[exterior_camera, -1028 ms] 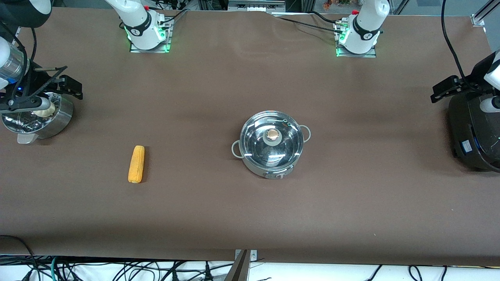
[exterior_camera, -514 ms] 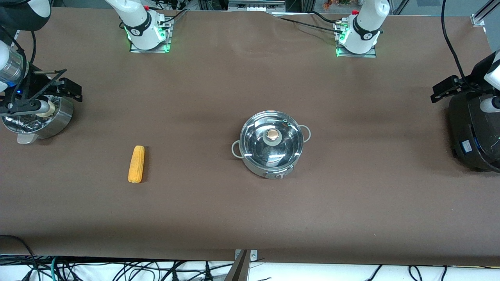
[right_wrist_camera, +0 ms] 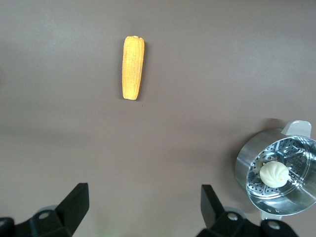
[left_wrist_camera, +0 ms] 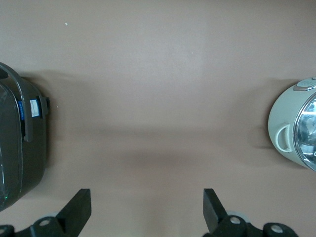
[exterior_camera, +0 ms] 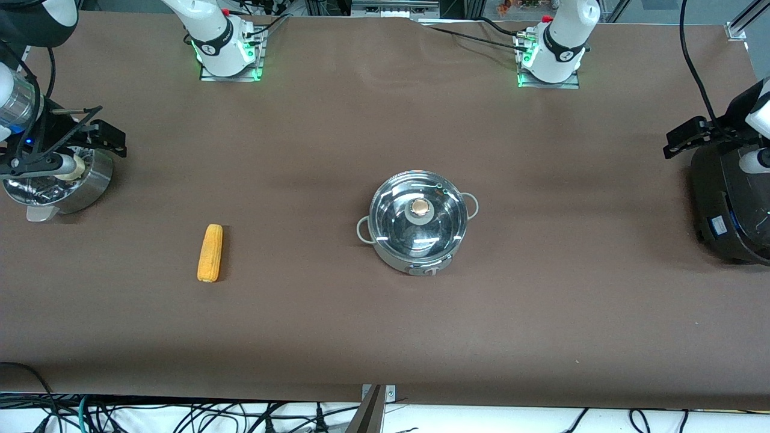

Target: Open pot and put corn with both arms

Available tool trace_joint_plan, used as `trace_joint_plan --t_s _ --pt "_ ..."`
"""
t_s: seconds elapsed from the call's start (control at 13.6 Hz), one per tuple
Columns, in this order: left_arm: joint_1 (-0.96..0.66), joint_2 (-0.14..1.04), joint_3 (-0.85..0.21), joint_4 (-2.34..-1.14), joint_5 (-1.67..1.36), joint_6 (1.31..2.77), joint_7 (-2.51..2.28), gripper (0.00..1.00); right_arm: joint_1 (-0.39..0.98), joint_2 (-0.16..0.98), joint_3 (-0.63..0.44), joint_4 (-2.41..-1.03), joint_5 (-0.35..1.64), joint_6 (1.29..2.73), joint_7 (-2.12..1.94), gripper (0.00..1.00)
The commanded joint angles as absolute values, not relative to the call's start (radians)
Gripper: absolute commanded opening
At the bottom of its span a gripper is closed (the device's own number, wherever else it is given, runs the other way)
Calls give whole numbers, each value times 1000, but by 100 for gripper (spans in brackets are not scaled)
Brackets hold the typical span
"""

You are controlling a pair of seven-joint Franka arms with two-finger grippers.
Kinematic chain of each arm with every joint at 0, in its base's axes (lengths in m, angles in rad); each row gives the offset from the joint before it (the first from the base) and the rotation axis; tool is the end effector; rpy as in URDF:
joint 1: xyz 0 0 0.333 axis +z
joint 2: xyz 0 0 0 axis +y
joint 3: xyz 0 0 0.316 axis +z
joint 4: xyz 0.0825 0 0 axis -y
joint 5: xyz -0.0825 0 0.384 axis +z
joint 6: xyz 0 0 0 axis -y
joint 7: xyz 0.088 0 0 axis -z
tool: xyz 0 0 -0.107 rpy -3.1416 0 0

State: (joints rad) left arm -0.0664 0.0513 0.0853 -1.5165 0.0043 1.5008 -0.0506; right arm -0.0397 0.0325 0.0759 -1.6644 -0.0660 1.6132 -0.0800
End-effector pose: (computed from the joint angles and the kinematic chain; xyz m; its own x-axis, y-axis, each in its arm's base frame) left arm 0.5628 0.0098 0.6155 0.9954 0.0699 -0.0662 0.0692 -0.9975 -0.0120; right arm 0.5627 0.0130 0.5660 0.9890 0.1186 -0.0884 0.1238 -0.9907 0.0561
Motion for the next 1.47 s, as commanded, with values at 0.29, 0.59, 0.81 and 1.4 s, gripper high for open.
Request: trace_joint_plan --t_s 0.29,0.59,0.81,1.4 --pt "-61 66 84 -1483 20 1477 -37 100 -51 43 78 -1640 -51 1598 -86 100" --pt "-58 66 84 -1483 20 1477 -37 100 -51 46 78 -1640 -49 1598 -86 100" --pt "-57 66 84 -1483 20 1477 -37 100 -51 44 78 -1637 -49 1601 -90 100" --pt "-58 64 81 -1483 23 1477 -37 100 -41 95 86 -1635 -49 1647 -97 100"
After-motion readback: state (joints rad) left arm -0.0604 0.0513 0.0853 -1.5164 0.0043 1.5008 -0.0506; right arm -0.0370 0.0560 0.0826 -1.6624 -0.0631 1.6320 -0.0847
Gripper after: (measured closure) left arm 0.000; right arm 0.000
